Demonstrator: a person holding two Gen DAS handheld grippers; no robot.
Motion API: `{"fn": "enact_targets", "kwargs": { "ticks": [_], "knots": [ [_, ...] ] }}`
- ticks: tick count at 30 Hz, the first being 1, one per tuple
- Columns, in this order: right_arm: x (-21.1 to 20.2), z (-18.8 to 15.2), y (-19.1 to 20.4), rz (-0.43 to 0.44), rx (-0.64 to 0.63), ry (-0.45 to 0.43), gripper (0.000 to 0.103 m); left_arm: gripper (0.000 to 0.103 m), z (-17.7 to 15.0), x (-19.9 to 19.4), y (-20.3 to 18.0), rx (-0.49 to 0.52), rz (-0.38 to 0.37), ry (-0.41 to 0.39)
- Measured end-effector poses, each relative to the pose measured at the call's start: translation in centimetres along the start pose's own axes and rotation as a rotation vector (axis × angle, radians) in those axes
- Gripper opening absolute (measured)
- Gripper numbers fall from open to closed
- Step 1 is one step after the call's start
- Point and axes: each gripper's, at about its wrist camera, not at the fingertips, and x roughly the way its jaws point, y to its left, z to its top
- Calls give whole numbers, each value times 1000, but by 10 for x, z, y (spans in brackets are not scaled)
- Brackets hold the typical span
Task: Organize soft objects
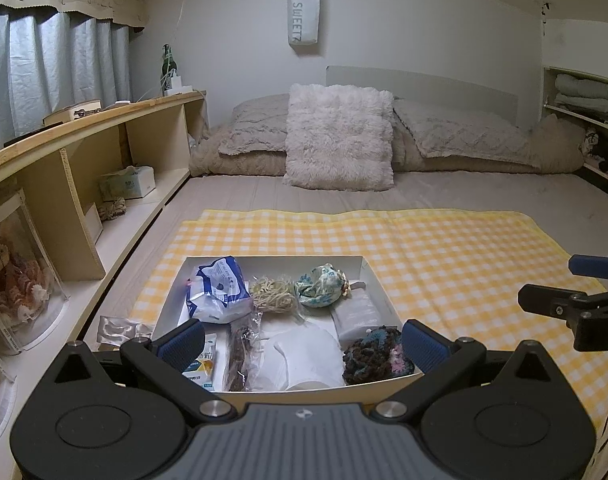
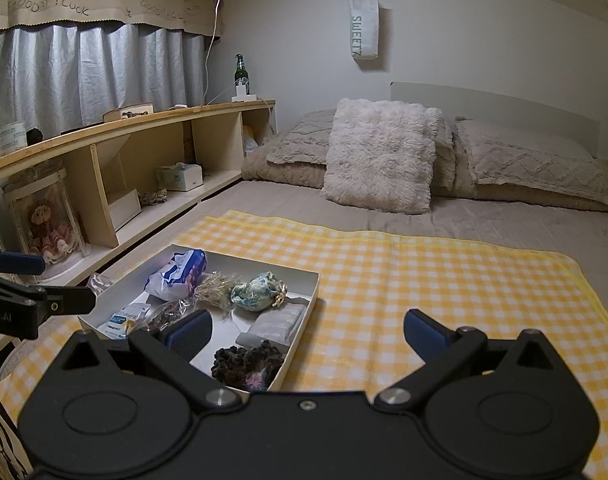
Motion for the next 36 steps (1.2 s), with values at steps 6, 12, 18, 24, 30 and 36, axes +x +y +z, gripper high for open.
{"fn": "enact_targets", "kwargs": {
  "ticks": [6,12,18,24,30,36],
  "knots": [
    [0,0,-1,2,-1,-1,103,103,-2,1,1,2,0,2],
    [0,0,-1,3,-2,-1,103,103,-2,2,1,2,0,2],
    [-1,0,0,1,-1,-1,103,103,-2,2,2,1,0,2],
    [-1,0,0,3,-1,-1,103,103,-1,2,2,3,0,2],
    [-1,0,1,0,0,-1,103,103,-1,2,2,3,0,3],
    [-1,0,1,1,0,-1,103,103,-2,3,3,3,-3,4]
  ]
}}
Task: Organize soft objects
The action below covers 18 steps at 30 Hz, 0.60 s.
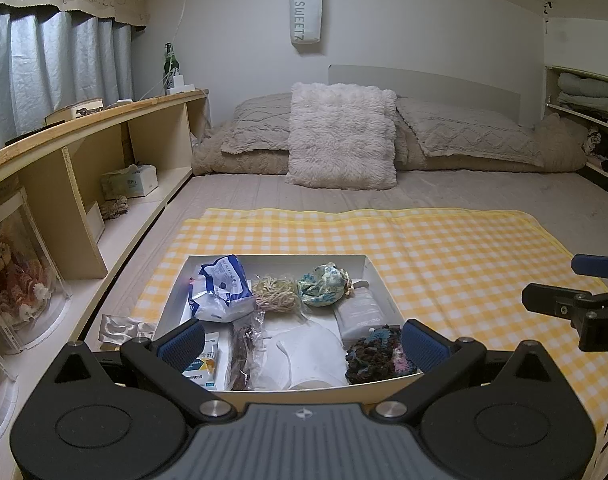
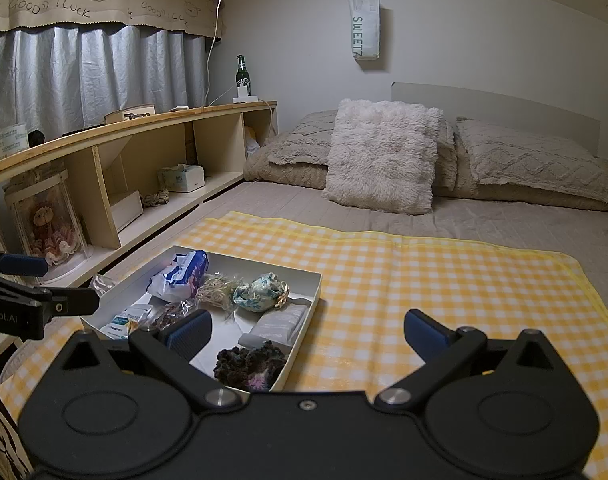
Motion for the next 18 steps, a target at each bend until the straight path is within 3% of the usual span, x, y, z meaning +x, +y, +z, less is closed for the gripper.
{"fn": "enact_targets", "kwargs": {
  "ticks": [18],
  "knots": [
    [0,0,1,-1,1,0,103,103,-1,0,3,-2,3,0]
  ]
}}
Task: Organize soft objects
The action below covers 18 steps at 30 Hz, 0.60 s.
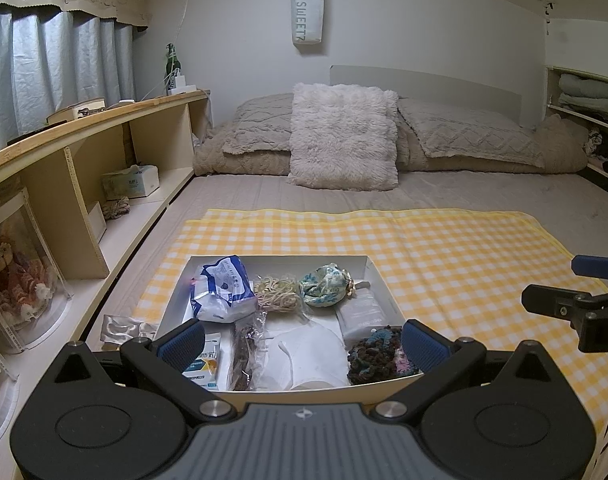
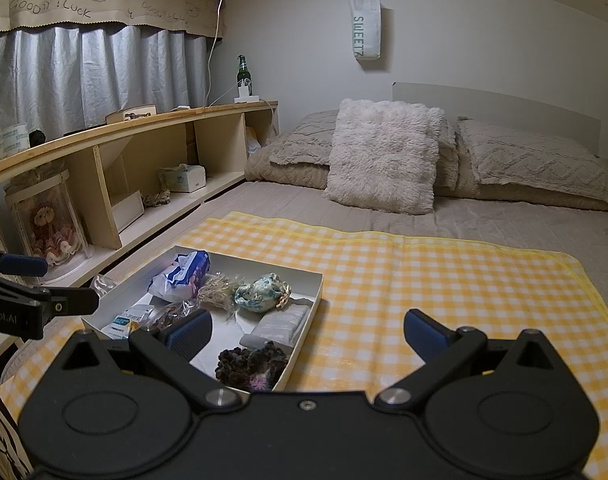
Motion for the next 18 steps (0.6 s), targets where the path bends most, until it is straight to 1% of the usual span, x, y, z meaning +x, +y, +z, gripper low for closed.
{"fn": "enact_targets", "kwargs": {
  "ticks": [14,18],
  "knots": [
    [0,0,0,1,0,0,103,103,0,0,1,1,3,0],
    [0,0,0,1,0,0,103,103,-1,0,7,-7,10,2]
  ]
}}
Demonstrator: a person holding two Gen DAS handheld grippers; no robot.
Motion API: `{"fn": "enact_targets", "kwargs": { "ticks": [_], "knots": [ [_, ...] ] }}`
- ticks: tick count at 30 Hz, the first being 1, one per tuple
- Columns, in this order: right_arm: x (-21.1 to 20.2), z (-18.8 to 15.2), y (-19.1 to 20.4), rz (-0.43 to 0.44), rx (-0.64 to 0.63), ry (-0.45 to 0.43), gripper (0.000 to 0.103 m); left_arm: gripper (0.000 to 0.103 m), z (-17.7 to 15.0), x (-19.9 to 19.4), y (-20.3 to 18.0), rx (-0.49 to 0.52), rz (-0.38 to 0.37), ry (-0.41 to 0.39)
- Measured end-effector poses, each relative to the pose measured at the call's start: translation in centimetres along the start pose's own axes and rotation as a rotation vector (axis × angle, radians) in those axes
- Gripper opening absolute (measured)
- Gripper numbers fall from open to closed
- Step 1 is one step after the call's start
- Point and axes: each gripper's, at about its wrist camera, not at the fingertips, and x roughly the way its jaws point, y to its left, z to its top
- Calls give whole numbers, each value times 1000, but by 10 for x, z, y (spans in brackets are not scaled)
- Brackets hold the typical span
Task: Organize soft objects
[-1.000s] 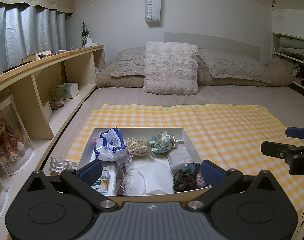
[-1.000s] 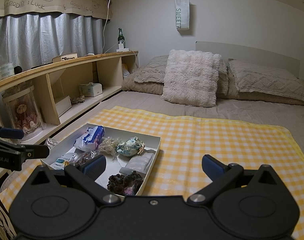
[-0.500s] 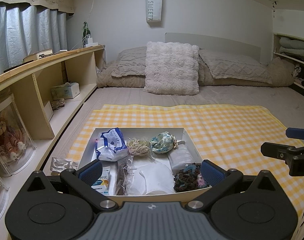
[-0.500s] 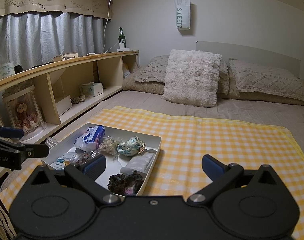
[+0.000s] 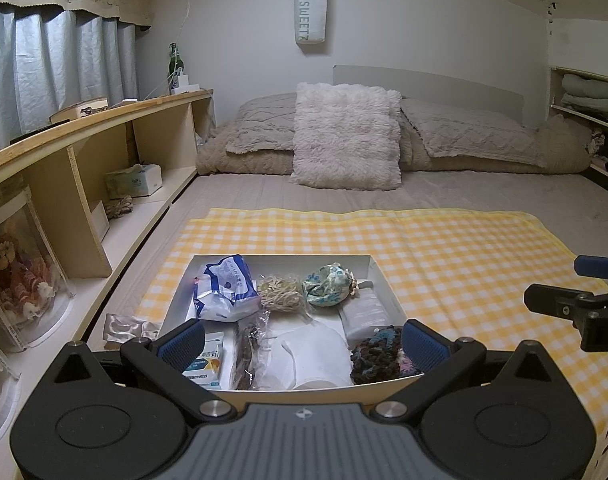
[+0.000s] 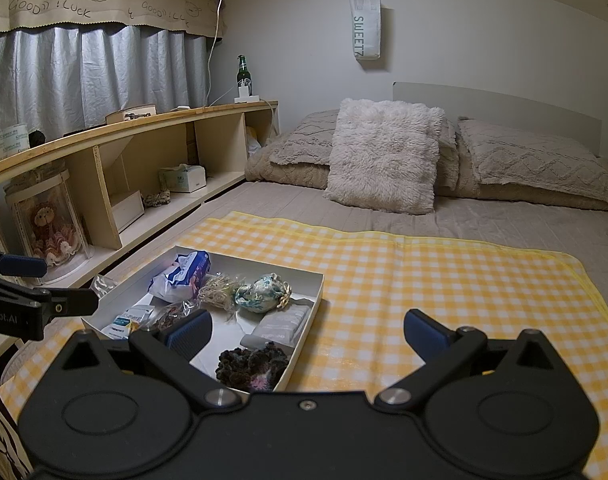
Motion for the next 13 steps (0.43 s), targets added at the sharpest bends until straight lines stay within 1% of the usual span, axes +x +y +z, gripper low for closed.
{"fn": "enact_targets", "kwargs": {
  "ticks": [7,13],
  "knots": [
    [0,0,0,0,0,-1,103,103,0,-1,-2,-2,6,5],
    [0,0,0,0,0,0,103,103,0,-1,-7,10,-6,-7]
  ]
}}
